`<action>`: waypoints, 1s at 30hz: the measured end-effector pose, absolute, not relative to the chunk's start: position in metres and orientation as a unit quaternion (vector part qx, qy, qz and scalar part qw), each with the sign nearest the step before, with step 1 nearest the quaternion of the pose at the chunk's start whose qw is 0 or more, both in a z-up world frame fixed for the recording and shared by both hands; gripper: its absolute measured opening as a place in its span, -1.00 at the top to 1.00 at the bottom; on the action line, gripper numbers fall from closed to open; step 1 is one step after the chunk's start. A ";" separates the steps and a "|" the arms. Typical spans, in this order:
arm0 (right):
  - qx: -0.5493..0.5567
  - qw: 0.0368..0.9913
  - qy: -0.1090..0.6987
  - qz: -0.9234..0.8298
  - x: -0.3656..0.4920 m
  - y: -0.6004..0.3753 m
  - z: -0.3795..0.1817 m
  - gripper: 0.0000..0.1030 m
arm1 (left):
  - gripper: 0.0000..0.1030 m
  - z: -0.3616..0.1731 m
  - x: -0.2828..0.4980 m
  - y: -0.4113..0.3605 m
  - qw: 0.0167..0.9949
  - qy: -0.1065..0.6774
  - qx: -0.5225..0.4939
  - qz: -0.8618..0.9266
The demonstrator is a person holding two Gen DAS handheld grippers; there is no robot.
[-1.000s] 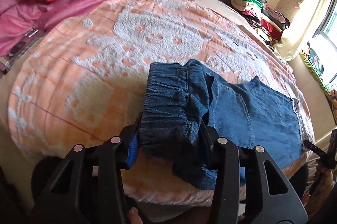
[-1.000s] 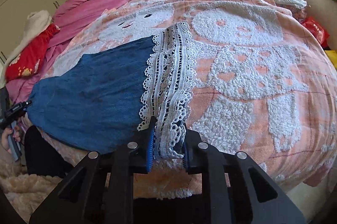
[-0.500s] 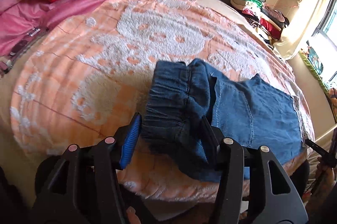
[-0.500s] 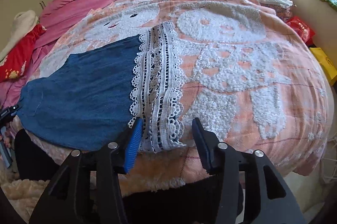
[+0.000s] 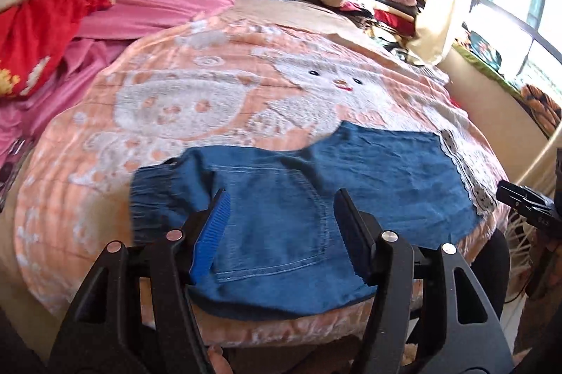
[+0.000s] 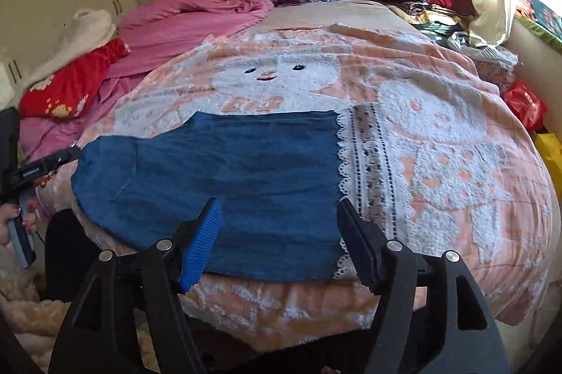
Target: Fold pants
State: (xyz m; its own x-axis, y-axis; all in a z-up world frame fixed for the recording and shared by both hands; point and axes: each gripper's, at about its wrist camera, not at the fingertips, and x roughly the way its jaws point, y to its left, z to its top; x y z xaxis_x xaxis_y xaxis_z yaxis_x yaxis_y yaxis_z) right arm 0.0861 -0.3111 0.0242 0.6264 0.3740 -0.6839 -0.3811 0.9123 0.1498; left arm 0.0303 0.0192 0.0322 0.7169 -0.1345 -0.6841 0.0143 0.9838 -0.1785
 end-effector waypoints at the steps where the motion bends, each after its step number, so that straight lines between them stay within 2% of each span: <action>1: -0.015 0.900 0.382 0.210 0.087 -0.302 0.022 -0.30 | -0.04 0.028 0.037 0.008 0.921 0.381 -0.071 -0.051; 9: -0.014 0.889 0.401 0.220 0.092 -0.267 -0.005 -0.30 | -0.04 -0.015 0.078 -0.059 0.897 0.426 0.014 -0.115; 16: 0.008 0.872 0.460 0.168 0.106 -0.286 -0.037 -0.30 | -0.04 -0.048 0.088 -0.053 0.880 0.463 0.016 -0.102; 23: 0.052 0.871 0.455 0.175 0.103 -0.299 -0.042 -0.30 | -0.04 -0.046 0.090 -0.047 0.881 0.460 -0.004 -0.107; 27: 0.069 0.885 0.425 0.178 0.088 -0.312 -0.025 -0.30 | -0.04 -0.025 0.083 -0.050 0.888 0.444 -0.001 -0.116; 30: 0.088 0.891 0.412 0.172 0.079 -0.326 -0.013 -0.30 | -0.12 -0.008 0.080 -0.056 0.894 0.429 0.005 -0.125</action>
State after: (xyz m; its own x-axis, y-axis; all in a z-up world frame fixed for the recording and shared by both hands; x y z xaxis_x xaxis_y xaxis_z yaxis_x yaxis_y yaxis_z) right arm 0.0791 -0.3256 -0.0132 0.6021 0.3784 -0.7031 -0.2343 0.9255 0.2976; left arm 0.0804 -0.0558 -0.0085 0.5998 -0.2200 -0.7693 0.2282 0.9686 -0.0990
